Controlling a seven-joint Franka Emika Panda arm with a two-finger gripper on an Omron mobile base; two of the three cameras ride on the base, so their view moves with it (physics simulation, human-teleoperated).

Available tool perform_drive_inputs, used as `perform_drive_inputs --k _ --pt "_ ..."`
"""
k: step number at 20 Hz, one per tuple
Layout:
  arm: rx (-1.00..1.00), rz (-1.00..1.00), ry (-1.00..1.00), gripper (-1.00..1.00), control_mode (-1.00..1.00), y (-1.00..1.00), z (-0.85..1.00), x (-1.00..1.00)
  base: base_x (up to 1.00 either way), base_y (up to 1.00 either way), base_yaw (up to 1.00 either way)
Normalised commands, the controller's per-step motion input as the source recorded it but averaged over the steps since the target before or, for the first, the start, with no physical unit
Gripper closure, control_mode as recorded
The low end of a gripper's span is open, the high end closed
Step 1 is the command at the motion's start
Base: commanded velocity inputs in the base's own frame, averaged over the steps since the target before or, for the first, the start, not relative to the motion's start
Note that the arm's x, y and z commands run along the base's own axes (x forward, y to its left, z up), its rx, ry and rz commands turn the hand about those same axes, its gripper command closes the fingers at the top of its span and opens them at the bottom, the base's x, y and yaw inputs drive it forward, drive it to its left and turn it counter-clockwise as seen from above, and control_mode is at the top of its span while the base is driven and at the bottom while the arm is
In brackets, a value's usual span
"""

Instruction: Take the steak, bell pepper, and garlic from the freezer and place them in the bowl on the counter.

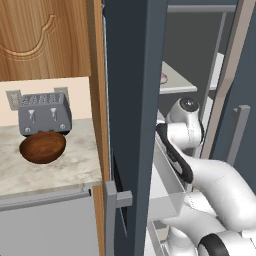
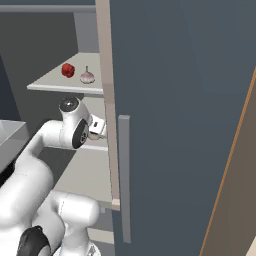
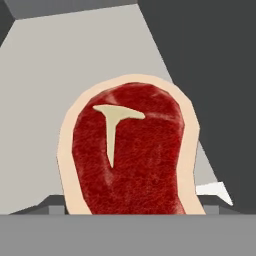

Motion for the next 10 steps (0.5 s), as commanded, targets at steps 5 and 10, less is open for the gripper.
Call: perform_drive_inputs --k 5,10 --pt "0.00 0.03 0.00 1.00 -1.00 0.00 0.25 -0.61 0.00 0.00 0.00" --pt "0.00 0.01 0.00 1.00 -1.00 0.00 0.36 -0.63 0.00 0.00 0.00"
